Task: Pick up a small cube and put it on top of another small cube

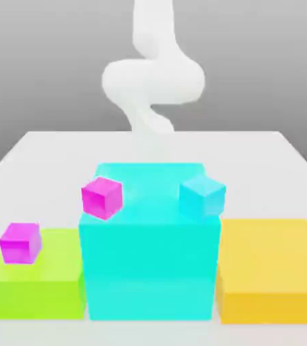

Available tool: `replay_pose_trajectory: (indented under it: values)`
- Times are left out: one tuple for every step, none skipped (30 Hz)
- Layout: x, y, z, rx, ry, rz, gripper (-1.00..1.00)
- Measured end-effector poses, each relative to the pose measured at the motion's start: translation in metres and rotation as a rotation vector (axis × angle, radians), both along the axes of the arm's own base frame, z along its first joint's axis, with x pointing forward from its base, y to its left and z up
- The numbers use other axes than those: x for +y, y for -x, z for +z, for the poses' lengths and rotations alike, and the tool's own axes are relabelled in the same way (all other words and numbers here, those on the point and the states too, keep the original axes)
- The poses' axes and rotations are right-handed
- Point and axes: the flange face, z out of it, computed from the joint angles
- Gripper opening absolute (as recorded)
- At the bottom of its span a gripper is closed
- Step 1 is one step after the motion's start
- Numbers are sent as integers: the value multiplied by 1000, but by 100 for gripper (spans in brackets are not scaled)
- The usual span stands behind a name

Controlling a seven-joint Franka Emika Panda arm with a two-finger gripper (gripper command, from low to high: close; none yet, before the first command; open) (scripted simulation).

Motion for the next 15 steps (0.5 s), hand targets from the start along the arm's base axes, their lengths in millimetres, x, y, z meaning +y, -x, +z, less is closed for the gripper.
replay_pose_trajectory:
  values:
    - [-7, -13, -10, 23, -16, -39, 0]
    - [-14, -26, -20, 45, -31, -76, 0]
    - [-21, -37, -30, 67, -45, -113, 0]
    - [-29, -49, -41, 88, -60, -150, 0]
    - [-36, -59, -52, 108, -75, -186, 0]
    - [-45, -70, -63, 128, -90, -223, 0]
    - [-53, -80, -75, 148, -105, -260, 0]
    - [-62, -89, -87, 168, -120, -297, 0]
    - [-71, -98, -100, 187, -135, -334, 0]
    - [-81, -106, -113, 206, -150, -371, 0]
    - [-90, -114, -126, 225, -166, -409, 0]
    - [-100, -121, -140, 244, -181, -446, 0]
    - [-110, -128, -154, 262, -197, -484, 0]
    - [-120, -134, -168, 280, -212, -521, 0]
    - [-130, -140, -183, 299, -228, -559, 0]
